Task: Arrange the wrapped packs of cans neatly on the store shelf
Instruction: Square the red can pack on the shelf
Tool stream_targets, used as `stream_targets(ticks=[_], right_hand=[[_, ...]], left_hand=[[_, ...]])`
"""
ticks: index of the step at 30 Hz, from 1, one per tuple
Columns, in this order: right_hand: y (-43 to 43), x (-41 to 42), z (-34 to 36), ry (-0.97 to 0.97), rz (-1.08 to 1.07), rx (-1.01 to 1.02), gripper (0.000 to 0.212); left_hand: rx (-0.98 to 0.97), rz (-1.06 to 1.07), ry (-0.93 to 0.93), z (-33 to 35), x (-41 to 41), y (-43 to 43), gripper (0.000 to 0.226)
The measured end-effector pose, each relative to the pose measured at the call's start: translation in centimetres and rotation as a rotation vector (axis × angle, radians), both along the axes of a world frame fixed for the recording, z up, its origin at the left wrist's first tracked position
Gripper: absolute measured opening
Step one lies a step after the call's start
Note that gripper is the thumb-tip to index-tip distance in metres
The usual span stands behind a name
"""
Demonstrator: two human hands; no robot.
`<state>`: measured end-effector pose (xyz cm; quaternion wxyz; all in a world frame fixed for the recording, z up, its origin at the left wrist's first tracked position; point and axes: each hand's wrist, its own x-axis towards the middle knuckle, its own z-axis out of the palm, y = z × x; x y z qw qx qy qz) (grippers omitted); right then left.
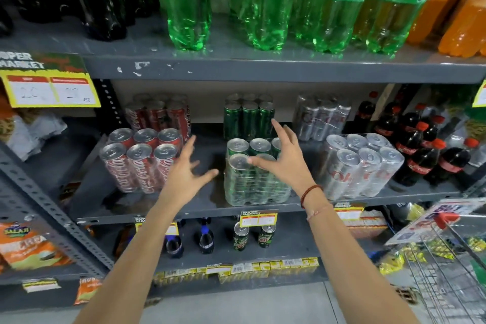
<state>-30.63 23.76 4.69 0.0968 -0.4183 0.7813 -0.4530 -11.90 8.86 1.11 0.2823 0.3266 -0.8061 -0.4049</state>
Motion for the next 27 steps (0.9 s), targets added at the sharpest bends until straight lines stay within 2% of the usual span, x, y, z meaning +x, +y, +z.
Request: stream_targets(ticks=[2,4,7,12,16,18,20,23,27], right_hand=[[-2.2,2.9,0.6,0.034,0.046,-0.087,0.102],[-5.0,5.8,0.8,0.031,0.122,-0.092,0.1],[-9.4,9.4,-0.2,0.023,0.247,-0.002,0.102],[-15.5,12.5,-3.1,-0.083,0.331,0.203,0.108],[-18.0,13.1,-4.3,-0.106,0.302,0.249,0.111],[-18.7,13.4,-4.3,-0.107,0.267,0.211,0.11],[-19.1,13.5,-4.3,-0.079,0.237,0.196,0.11],[-19.1,13.5,-4.4,-0.055,0.221,0.191,0.107],[-18.5,13.4,-4.3,-0.06,0.242,0.169,0.099]], left_hand=[[-0.028,0.146,0.157,0.6,3.5,-1.5,0.089],[-0.094,0.299,0.245,1.0,7.1,-3.3,0.08],[-0.207,0.438,0.126,0.6,11.4,-6.8,0.082],[-0.123,0.241,-0.194,-0.3,14.1,-11.8,0.115],[0.008,0.026,-0.178,0.3,13.3,-14.0,0.129],[0.067,0.004,-0.245,0.0,12.9,-15.0,0.129],[0.044,0.062,-0.276,-0.7,12.5,-15.6,0.121],[0.075,0.134,-0.186,-1.1,12.2,-15.5,0.11],[0.049,0.166,-0.158,-1.1,12.6,-14.7,0.108]])
